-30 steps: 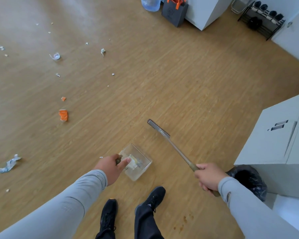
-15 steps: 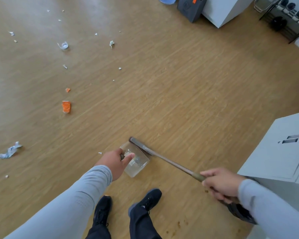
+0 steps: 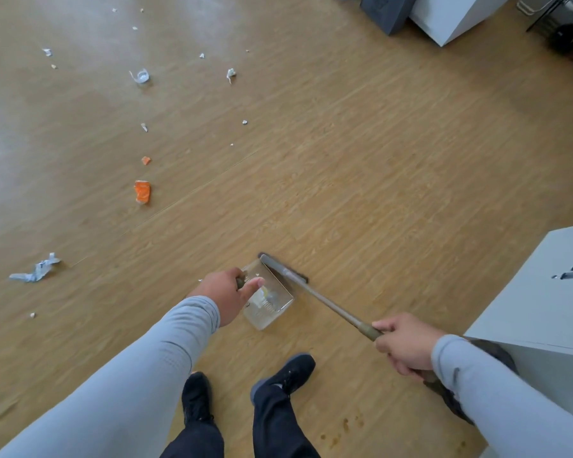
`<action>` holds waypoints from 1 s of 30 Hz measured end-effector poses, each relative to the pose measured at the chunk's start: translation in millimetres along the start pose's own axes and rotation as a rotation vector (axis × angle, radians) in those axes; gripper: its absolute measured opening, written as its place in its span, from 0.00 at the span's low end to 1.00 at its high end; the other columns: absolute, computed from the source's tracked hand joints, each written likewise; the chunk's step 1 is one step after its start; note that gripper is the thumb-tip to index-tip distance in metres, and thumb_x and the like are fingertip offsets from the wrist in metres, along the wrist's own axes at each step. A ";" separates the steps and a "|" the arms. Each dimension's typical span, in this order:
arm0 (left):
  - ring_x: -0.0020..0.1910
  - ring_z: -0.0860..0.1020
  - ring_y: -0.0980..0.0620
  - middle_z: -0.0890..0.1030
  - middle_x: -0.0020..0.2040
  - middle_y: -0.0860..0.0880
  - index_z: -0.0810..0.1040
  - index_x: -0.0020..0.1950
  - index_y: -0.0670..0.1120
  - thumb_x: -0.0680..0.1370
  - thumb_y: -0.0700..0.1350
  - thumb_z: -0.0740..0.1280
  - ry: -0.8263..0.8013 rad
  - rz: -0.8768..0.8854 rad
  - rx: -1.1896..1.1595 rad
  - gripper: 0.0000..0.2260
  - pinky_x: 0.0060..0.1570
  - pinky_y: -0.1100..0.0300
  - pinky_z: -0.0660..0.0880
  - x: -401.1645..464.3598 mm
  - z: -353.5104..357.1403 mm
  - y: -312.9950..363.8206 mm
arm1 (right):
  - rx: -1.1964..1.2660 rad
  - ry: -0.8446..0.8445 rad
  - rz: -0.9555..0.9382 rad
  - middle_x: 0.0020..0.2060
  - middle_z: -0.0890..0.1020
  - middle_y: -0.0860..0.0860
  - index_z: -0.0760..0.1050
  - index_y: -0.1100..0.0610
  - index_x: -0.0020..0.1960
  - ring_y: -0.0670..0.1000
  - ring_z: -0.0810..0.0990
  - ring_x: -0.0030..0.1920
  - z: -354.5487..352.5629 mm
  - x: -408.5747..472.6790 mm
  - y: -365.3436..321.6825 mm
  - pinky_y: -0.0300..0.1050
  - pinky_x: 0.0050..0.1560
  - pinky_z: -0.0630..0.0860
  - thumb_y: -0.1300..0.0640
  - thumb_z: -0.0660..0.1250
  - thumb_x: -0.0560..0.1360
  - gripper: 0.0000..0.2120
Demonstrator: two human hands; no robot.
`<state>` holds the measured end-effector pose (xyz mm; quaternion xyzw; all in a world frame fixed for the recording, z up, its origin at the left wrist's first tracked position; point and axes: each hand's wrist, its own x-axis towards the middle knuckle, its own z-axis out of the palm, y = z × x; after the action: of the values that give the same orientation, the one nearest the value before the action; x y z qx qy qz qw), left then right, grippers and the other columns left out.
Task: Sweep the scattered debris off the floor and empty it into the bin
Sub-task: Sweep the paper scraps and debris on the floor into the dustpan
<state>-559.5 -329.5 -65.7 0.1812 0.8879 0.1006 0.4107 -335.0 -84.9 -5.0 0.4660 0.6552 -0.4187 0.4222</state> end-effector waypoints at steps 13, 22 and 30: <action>0.39 0.79 0.58 0.79 0.44 0.57 0.74 0.68 0.55 0.78 0.67 0.60 0.036 -0.070 -0.209 0.24 0.38 0.62 0.74 -134.7 13.1 -145.3 | 0.089 0.146 -0.065 0.26 0.75 0.56 0.66 0.54 0.77 0.49 0.68 0.19 80.2 -89.9 -10.3 0.39 0.20 0.65 0.62 0.64 0.80 0.27; 0.41 0.80 0.56 0.80 0.44 0.57 0.77 0.65 0.54 0.77 0.67 0.61 0.171 -0.178 -0.369 0.24 0.45 0.58 0.80 -184.1 2.7 -273.2 | 0.028 0.158 -0.068 0.28 0.78 0.54 0.72 0.50 0.72 0.50 0.71 0.24 179.9 -59.6 -111.6 0.38 0.24 0.66 0.62 0.63 0.77 0.24; 0.43 0.80 0.54 0.81 0.46 0.55 0.76 0.63 0.54 0.78 0.69 0.58 0.184 -0.232 -0.293 0.24 0.44 0.56 0.78 -159.0 0.9 -321.8 | -0.248 0.175 -0.101 0.33 0.77 0.55 0.72 0.50 0.72 0.53 0.71 0.28 267.8 -28.0 -181.9 0.39 0.25 0.68 0.62 0.60 0.78 0.23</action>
<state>-540.8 -687.9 -61.4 0.0063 0.9125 0.1968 0.3585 -460.9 -383.5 -28.8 0.4115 0.7589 -0.3129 0.3961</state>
